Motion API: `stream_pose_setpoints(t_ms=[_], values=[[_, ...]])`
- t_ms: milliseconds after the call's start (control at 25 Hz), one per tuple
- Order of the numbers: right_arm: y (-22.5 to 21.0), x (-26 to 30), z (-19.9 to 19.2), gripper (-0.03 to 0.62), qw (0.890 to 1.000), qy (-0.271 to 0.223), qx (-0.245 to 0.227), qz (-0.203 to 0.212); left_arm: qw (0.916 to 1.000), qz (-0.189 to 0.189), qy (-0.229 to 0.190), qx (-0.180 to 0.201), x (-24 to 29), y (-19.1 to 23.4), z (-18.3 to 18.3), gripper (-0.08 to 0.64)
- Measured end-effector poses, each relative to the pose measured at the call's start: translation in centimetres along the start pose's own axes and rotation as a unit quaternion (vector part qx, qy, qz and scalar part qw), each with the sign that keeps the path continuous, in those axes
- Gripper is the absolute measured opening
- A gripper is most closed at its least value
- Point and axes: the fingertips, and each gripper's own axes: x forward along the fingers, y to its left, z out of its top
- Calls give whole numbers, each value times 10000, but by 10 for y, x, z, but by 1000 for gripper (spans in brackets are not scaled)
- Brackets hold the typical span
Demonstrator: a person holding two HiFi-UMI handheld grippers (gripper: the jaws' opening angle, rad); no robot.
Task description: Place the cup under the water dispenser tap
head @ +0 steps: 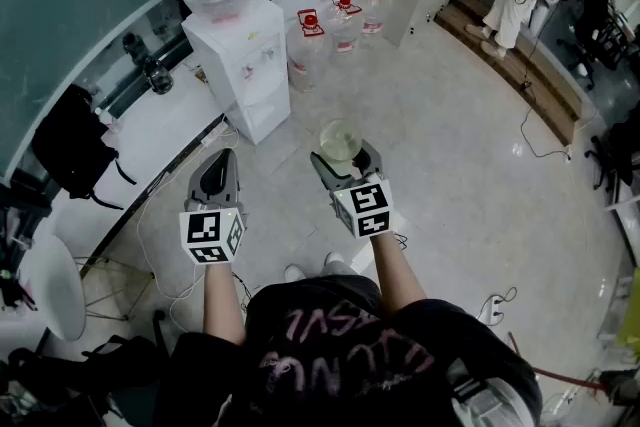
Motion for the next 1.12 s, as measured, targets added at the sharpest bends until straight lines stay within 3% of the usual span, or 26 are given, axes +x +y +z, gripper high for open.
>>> stream_pose_setpoints(t_ms=[1120], values=[[5, -3, -13, 339, 9998, 86, -26, -155, 9998, -177, 127, 0, -3, 5, -14, 15]])
